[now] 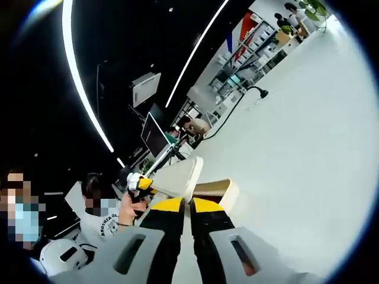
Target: Arrange the utensils inside the cutlery case until each visible utensil rests in its matching compartment.
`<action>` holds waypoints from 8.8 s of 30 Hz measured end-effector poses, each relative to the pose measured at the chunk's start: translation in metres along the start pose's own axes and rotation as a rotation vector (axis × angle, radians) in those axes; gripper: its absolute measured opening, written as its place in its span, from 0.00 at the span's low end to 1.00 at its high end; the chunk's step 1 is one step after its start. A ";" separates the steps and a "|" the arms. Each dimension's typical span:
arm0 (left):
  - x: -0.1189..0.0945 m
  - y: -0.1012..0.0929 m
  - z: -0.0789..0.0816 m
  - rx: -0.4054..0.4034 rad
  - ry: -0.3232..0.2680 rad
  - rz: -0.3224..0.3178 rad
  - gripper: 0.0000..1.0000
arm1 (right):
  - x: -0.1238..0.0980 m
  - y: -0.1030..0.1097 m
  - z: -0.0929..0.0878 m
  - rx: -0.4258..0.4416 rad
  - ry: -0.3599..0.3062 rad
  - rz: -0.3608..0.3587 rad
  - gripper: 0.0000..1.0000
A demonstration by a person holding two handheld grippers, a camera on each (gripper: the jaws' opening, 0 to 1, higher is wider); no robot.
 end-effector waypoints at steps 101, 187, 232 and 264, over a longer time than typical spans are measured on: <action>0.011 -0.001 -0.004 0.683 0.153 0.519 0.16 | 0.066 0.018 0.040 -1.011 1.211 -0.332 0.10; 0.064 -0.019 0.019 1.276 1.268 0.327 0.06 | 0.082 0.012 0.042 -0.980 1.403 -0.332 0.08; 0.066 -0.025 0.007 1.278 1.306 0.209 0.59 | 0.078 -0.002 0.035 -1.001 1.363 -0.231 0.55; 0.073 -0.004 0.000 1.177 1.323 0.250 0.45 | 0.088 -0.004 0.022 -1.043 1.421 -0.258 0.42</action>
Point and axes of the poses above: the point that each gripper's makers call its tool centre point, and the gripper's own axes: x roughly forward along the fingers, y roughly to its left, z roughly out of its top, the point moved 7 cm from there along -x, roughly backward along the fingers, and after that the axes turned 6 degrees about x, right-handed, at the moved point
